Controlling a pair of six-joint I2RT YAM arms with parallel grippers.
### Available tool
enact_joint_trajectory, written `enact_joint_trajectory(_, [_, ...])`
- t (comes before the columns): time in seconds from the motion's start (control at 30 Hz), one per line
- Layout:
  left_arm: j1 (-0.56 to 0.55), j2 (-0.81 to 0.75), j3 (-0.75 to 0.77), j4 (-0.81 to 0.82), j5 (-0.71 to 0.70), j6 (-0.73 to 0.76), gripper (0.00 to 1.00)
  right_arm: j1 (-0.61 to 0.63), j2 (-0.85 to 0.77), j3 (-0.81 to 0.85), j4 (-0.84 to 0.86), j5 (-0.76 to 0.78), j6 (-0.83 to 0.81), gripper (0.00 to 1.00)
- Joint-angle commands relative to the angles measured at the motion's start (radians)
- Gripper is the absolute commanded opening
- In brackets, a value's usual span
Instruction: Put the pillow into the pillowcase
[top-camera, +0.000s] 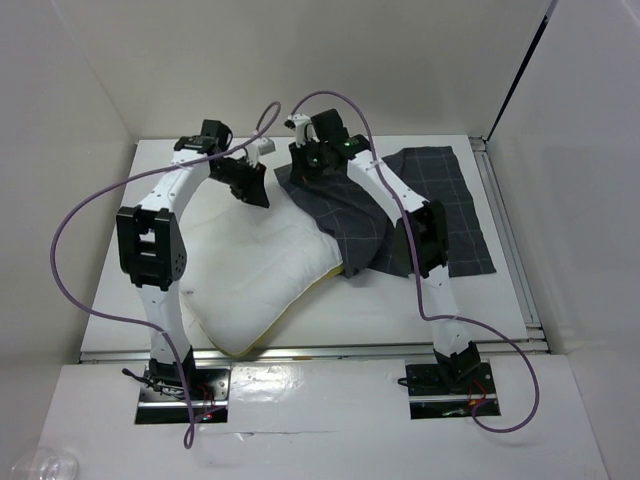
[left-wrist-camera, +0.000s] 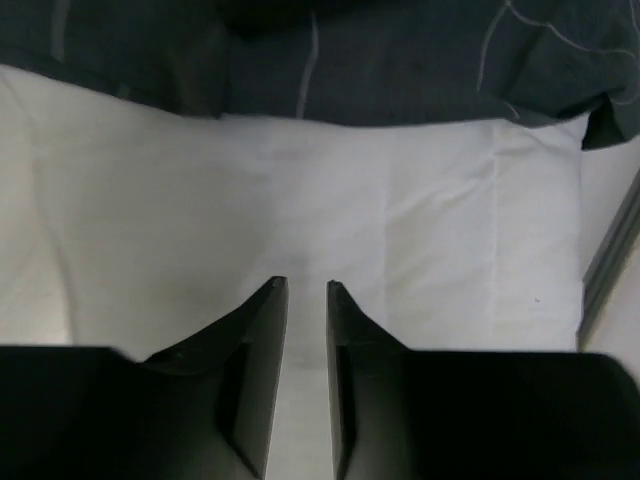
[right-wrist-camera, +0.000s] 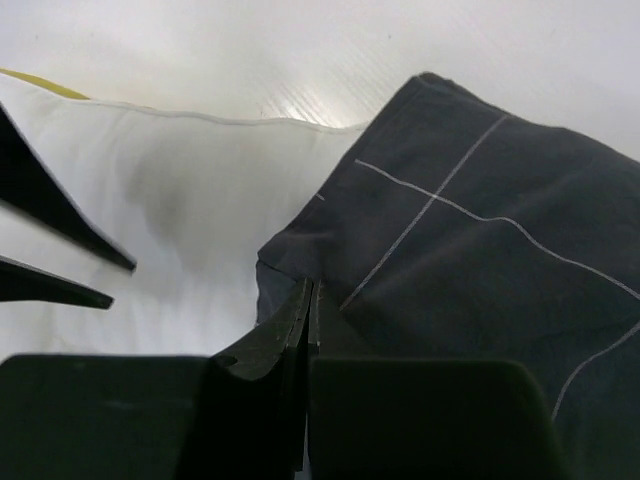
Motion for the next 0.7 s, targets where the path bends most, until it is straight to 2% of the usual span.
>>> enact_joint_trajectory(0.0, [0.033, -0.004, 0.073, 0.091, 0.031, -0.087, 0.37, 0.009, -0.077, -0.024, 0.023, -0.053, 0.020, 0.00])
enact_joint_trajectory(0.03, [0.047, -0.004, 0.098, 0.104, 0.015, -0.100, 0.48, 0.009, -0.086, -0.024, 0.023, -0.053, 0.020, 0.00])
enact_joint_trajectory(0.1, [0.058, 0.025, 0.155, 0.086, 0.005, -0.072, 0.56, 0.000, -0.087, -0.024, 0.014, -0.053, 0.020, 0.00])
enact_joint_trajectory(0.23, [0.092, 0.191, 0.406, -0.083, -0.035, 0.004, 0.74, 0.000, -0.097, -0.033, 0.014, -0.053, 0.020, 0.00])
enact_joint_trajectory(0.27, [0.101, 0.219, 0.434, -0.146, -0.035, 0.017, 0.78, 0.000, -0.097, -0.033, 0.014, -0.044, 0.020, 0.00])
enact_joint_trajectory(0.4, [0.145, 0.278, 0.442, -0.184, -0.035, 0.017, 1.00, -0.010, -0.097, -0.022, 0.014, -0.044, 0.020, 0.00])
enact_joint_trajectory(0.67, [0.188, 0.350, 0.410, -0.287, -0.025, 0.074, 1.00, -0.019, -0.097, -0.003, 0.004, -0.025, 0.020, 0.00])
